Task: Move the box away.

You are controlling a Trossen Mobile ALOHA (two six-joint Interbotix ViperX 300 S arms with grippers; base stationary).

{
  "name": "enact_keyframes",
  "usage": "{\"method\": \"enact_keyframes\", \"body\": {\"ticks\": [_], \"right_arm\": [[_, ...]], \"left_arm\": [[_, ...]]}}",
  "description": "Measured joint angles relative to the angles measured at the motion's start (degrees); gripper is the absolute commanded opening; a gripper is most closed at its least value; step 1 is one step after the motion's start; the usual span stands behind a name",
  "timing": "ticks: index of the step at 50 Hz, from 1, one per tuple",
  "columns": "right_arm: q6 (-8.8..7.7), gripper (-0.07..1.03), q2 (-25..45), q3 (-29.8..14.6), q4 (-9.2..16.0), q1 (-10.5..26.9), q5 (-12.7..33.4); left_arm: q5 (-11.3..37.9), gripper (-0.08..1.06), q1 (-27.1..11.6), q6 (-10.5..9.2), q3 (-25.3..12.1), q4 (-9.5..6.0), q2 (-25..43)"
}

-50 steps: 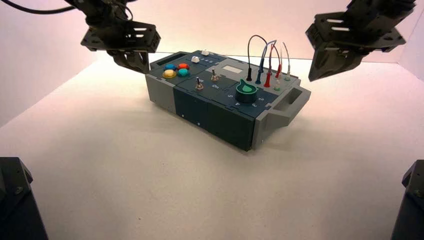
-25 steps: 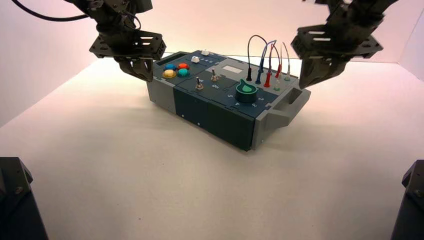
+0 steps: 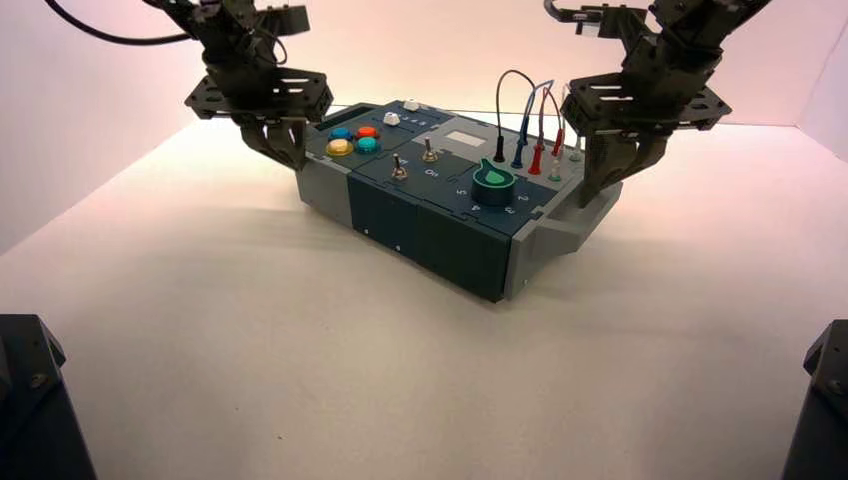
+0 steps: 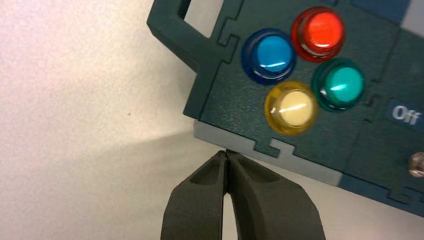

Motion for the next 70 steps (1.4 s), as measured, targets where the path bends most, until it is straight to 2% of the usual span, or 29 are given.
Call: {"method": "enact_keyframes", "body": {"ticks": [27, 51, 70], "right_arm": [[0.09, -0.02, 5.4, -4.9, -4.0, -1.1, 2.0], [0.44, -0.02, 6.4, -7.0, -4.2, -4.3, 2.1], [0.7, -0.02, 9.0, -13.4, -5.5, -5.9, 1.9]], "left_arm": [[0.9, -0.03, 0.3, 0.35, -3.7, 0.0, 1.9], [1.0, -0.03, 0.3, 0.7, -5.3, 0.0, 1.9], [0.9, -0.03, 0.2, 0.79, -6.4, -0.09, 1.9]]}}
